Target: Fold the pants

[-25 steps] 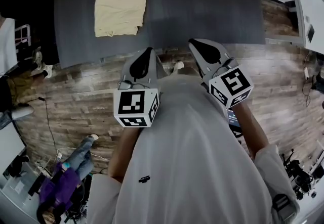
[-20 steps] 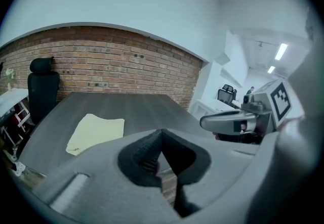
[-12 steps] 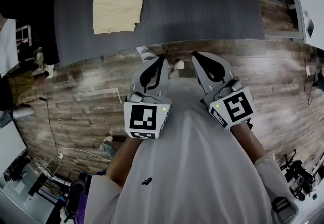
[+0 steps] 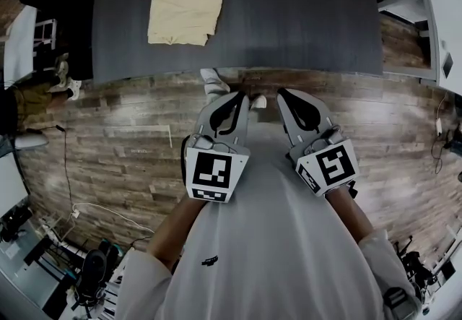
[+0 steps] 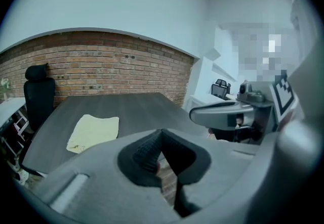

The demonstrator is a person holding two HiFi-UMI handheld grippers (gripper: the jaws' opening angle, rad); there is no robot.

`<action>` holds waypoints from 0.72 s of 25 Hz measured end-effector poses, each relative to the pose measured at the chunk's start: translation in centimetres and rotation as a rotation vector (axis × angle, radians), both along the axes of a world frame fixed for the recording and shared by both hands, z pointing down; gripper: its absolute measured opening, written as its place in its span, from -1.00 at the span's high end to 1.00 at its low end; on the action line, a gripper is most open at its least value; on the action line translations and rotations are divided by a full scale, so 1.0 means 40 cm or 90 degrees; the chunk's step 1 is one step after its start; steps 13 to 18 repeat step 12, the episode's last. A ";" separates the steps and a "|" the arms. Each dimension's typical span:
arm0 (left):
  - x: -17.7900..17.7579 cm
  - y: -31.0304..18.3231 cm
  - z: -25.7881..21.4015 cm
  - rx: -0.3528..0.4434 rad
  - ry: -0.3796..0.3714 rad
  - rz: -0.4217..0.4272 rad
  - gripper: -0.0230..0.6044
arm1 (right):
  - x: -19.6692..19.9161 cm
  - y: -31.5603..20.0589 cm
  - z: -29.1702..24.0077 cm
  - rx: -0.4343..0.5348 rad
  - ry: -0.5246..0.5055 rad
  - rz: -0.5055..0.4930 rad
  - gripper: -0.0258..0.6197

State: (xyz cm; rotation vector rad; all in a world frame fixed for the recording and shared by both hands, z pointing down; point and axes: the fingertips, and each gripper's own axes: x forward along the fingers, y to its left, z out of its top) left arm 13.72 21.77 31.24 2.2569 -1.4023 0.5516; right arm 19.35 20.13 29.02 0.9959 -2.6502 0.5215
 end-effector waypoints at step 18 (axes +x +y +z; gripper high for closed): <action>-0.048 0.022 0.009 -0.010 0.013 -0.042 0.92 | -0.030 0.026 0.007 -0.010 0.000 -0.019 0.91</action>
